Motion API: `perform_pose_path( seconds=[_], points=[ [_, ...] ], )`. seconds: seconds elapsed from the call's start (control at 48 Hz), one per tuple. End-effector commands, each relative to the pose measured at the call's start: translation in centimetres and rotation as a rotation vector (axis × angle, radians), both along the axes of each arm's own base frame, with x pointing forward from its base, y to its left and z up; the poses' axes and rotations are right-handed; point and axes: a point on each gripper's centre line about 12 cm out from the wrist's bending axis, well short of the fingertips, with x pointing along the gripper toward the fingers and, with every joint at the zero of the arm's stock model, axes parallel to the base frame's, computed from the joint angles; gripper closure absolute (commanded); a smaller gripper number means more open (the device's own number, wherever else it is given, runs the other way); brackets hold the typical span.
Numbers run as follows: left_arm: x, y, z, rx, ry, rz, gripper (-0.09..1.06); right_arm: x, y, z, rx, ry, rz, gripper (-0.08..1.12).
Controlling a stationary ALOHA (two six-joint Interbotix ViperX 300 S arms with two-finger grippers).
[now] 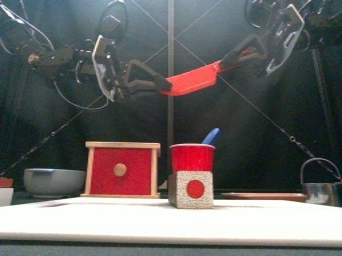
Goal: Cut the sushi into 4 pieces with the knife
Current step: Cut the sushi into 4 pieces
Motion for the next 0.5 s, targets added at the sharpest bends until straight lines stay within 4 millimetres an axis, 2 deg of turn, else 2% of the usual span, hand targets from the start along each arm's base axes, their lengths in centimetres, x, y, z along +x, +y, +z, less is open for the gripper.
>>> perform_pose_path(
  seconds=[0.021, 0.375, 0.5],
  points=[
    [-0.3, -0.3, -0.1, 0.01, -0.001, -0.016, 0.83, 0.5, 0.0, -0.4, 0.04, 0.048, -0.01, 0.99],
    [-1.5, -1.8, -1.9, -0.005, 0.057, -0.053, 0.83, 3.0, 0.4, -4.1, 0.035, 0.23, 0.021, 0.99],
    [-1.5, -2.6, -2.8, -0.016, 0.083, -0.068, 0.83, 3.3, 0.5, -5.4, 0.026, 0.292, 0.03, 0.99]
  ],
)
